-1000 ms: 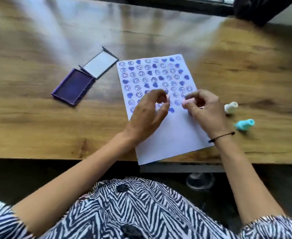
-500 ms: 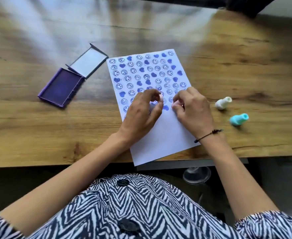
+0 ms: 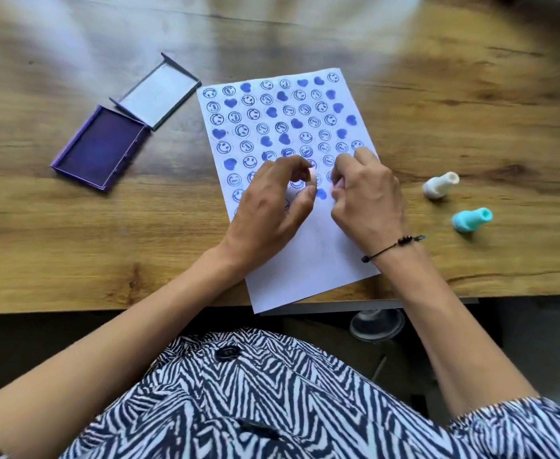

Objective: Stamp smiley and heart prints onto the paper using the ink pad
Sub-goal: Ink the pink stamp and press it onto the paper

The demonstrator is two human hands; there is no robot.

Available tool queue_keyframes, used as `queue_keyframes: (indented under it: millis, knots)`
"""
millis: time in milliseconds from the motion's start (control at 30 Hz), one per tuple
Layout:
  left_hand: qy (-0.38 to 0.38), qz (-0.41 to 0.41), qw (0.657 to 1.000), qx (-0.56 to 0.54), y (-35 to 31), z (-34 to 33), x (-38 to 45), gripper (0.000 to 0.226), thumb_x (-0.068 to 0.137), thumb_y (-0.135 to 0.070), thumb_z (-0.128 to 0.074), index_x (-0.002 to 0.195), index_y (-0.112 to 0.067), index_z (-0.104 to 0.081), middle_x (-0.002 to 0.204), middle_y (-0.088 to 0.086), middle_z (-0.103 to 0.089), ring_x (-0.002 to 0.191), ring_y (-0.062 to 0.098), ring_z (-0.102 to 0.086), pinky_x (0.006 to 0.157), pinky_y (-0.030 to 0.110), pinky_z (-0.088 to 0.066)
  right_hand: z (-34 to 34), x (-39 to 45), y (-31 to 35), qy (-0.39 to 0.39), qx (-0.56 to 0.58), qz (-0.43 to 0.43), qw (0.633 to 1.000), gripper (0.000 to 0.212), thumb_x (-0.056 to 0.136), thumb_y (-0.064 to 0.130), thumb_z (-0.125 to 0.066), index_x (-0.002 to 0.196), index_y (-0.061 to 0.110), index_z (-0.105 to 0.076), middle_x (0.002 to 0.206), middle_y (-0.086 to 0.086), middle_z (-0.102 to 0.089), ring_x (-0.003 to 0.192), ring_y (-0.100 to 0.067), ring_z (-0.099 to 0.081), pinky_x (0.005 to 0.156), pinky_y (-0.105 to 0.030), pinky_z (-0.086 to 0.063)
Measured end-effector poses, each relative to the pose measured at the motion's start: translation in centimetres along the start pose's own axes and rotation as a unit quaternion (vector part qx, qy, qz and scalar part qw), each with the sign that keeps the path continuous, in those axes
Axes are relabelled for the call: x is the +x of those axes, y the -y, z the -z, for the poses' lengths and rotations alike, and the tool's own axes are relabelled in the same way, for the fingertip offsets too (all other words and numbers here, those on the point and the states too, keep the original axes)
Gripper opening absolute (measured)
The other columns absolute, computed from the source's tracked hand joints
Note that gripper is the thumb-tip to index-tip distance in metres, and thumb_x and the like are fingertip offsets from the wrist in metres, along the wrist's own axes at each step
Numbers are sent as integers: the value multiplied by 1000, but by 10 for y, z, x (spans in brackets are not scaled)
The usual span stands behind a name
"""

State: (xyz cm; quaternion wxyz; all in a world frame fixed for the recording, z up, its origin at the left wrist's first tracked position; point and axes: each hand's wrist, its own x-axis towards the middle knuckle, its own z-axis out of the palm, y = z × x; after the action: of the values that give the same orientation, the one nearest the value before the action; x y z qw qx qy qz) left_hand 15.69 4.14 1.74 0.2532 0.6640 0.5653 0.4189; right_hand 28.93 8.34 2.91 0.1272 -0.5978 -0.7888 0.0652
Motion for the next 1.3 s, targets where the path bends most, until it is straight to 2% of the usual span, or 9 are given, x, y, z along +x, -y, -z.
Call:
queue_keyframes:
  millis: [200,300,367,500,600,800,967,1100,1300]
  knots:
    - [9,-9,1000,8,-1,0,0,21,87,-13,-51,103,-1,-54,96,8,-60,92,22,-54,81,4,-29,2,0,-1,6,31,-8,999,14,75,0,-49,83,8,-56,95,-14,-56,78,-37,-56,60,-34,-38]
    - [11,-9,1000,5,-1,1,0,21,86,-13,-51,103,-1,-55,96,7,-59,93,25,-55,80,3,-29,8,1,-4,12,99,-26,995,15,73,1,-52,81,8,-62,90,-14,-61,82,-33,-58,69,-35,-46]
    - [7,-5,1000,-1,-1,0,0,21,86,-14,-50,103,-1,-55,95,4,-58,93,23,-54,80,3,-28,14,1,-9,-17,172,-67,983,15,70,-1,-56,78,8,-66,83,-14,-66,77,-26,-59,70,-28,-43]
    - [0,-12,1000,-6,0,0,-1,21,86,-14,-50,103,-1,-55,94,1,-56,90,18,-51,79,1,-27,31,-6,-17,-75,354,-185,914,19,72,2,-61,67,20,-60,62,1,-64,51,-7,-59,57,-32,-51]
    - [-9,-25,1000,-9,0,0,-3,19,88,-14,-51,102,-2,-55,94,3,-59,90,18,-53,79,3,-30,36,-15,-16,-78,427,-219,874,21,72,0,-62,66,19,-59,52,7,-63,36,-5,-51,43,-22,-46]
    - [-30,-67,997,-16,-1,3,-2,17,85,-9,-55,99,1,-56,89,13,-63,85,13,-51,79,22,-38,29,-32,-2,-59,492,-244,833,20,76,1,-64,68,19,-60,62,-1,-62,39,-8,-51,45,-21,-47]
    - [1,-81,996,-44,-8,2,-1,17,85,-13,-56,99,-2,-58,89,6,-62,83,19,-57,78,17,-41,35,-40,5,-70,615,-258,742,12,79,-1,-63,77,11,-63,56,6,-66,45,-10,-54,49,-21,-50]
    - [51,-27,990,-130,-11,3,3,20,85,-17,-56,104,-9,-58,94,0,-63,88,14,-62,83,17,-47,42,-41,14,-68,624,-217,747,13,79,0,-64,76,13,-64,60,5,-66,49,-13,-58,55,-23,-53]
    - [102,63,962,-245,-13,1,3,15,86,-9,-56,101,-10,-58,92,3,-64,90,17,-62,88,38,-49,38,-45,20,-82,577,-196,789,14,79,2,-66,75,15,-64,65,2,-66,53,-12,-60,55,-21,-53]
